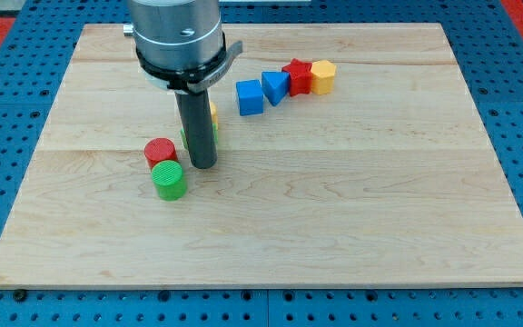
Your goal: Slide the green star a bit left
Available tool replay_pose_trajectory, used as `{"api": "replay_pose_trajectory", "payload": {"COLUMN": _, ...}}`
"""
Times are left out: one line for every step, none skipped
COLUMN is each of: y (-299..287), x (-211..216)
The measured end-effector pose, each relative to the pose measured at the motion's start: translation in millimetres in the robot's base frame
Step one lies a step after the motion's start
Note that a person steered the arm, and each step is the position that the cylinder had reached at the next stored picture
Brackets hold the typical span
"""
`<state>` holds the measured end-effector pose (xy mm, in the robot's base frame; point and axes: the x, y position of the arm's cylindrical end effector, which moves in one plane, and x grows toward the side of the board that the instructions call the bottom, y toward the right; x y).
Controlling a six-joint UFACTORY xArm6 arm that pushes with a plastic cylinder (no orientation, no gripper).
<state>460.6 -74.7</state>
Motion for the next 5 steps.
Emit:
{"api": "replay_pose_trajectory", "payload": {"y": 3.1, "x": -2.0}}
{"api": "replay_pose_trajectory", "payload": {"y": 47.5, "x": -2.1}}
{"api": "replay_pose_trajectory", "payload": {"y": 60.2, "x": -13.5}}
{"api": "replay_pose_trajectory", "payload": {"y": 52.4, "x": -24.1}}
{"api": "replay_pose_trajectory", "payload": {"y": 37.1, "x": -31.2}}
